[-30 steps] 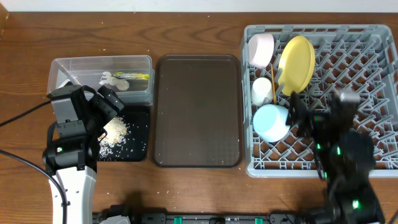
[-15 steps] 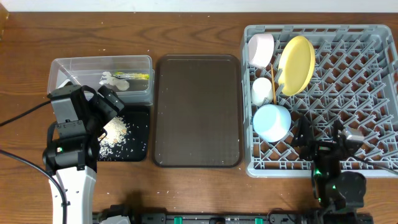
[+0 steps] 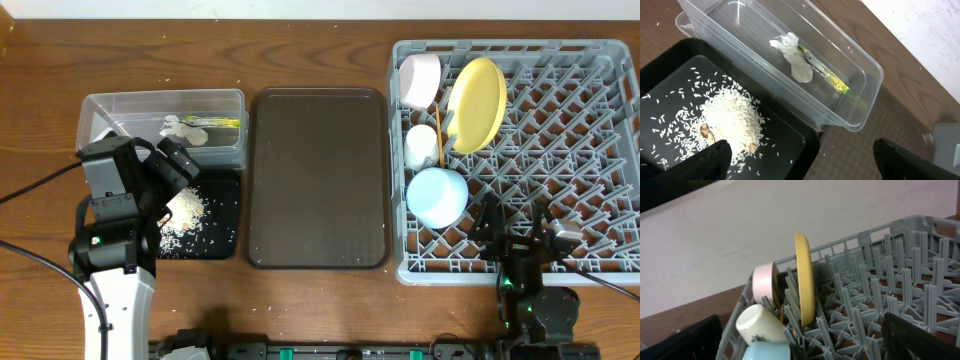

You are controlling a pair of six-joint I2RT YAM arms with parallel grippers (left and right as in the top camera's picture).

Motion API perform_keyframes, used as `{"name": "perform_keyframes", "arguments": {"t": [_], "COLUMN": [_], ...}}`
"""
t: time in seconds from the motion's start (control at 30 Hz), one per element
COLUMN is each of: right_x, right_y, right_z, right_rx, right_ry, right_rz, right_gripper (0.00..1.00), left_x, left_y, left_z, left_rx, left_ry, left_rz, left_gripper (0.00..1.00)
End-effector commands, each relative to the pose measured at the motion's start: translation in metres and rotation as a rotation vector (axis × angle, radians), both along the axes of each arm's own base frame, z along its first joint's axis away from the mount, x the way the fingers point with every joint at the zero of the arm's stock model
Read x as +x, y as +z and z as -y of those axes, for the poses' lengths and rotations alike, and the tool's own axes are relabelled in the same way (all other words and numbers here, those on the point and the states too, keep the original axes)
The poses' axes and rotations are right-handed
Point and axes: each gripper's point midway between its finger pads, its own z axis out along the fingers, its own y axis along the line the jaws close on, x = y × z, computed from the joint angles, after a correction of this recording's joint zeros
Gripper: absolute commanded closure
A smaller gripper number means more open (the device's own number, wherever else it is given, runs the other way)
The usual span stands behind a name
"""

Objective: Sort waste into correct bins and load items into the dishwasher rack

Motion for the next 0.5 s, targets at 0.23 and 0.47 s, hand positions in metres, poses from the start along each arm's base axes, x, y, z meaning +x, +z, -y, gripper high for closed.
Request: {"name": "perform_keyframes", "arguments": {"t": [0.23,0.47], "right_x": [-0.001,-0.001], "right_y": [-0.006,-0.027], "right_z": [0.001,-0.001], "right_rx": [-0.169,-0.286], "right_ry": [0.0,0.023], "right_rz": [-0.004,-0.089], "right_gripper": [0.01,0.01], "left_x": [0.002,0.002], "left_y": [0.008,0.008], "left_z": [-0.003,-0.003], "left_rx": [0.008,0.008], "left_ry": [0.007,0.007], "left_rz": [0.016,0.016], "left_gripper": [0.07,0.06]}}
